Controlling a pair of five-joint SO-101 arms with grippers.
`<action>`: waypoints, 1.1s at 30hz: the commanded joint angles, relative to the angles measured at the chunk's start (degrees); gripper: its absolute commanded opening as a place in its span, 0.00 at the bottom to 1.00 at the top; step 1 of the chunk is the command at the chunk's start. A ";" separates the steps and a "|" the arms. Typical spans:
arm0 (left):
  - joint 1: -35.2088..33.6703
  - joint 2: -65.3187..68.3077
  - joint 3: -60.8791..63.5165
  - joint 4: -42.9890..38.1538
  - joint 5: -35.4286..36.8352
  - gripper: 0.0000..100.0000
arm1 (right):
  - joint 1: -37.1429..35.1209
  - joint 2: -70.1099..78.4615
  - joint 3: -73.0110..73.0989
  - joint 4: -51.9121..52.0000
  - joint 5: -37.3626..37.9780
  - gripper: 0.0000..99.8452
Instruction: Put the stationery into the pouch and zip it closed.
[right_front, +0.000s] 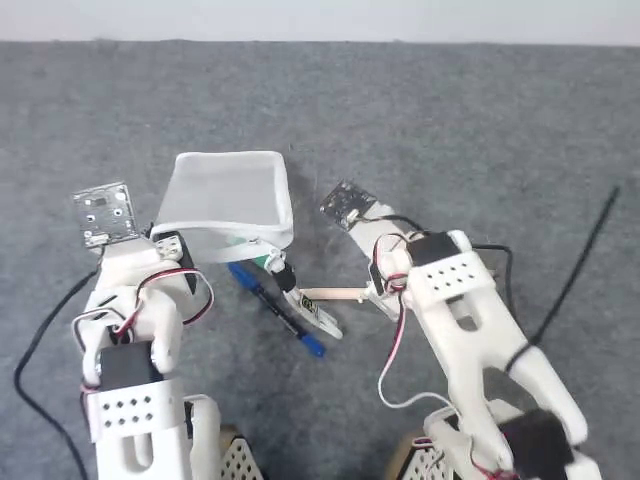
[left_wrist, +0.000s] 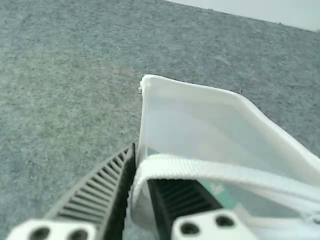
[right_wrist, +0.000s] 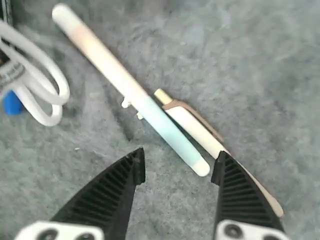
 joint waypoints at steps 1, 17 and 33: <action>-0.44 0.26 -3.82 -0.70 0.70 0.01 | 0.84 1.27 -3.52 -1.01 4.04 0.21; -0.44 0.26 -3.91 -0.70 0.70 0.01 | 5.41 12.62 -3.60 -13.85 8.79 0.21; -0.44 0.26 -3.82 -0.70 0.70 0.01 | 9.01 13.23 -3.60 -17.19 8.88 0.21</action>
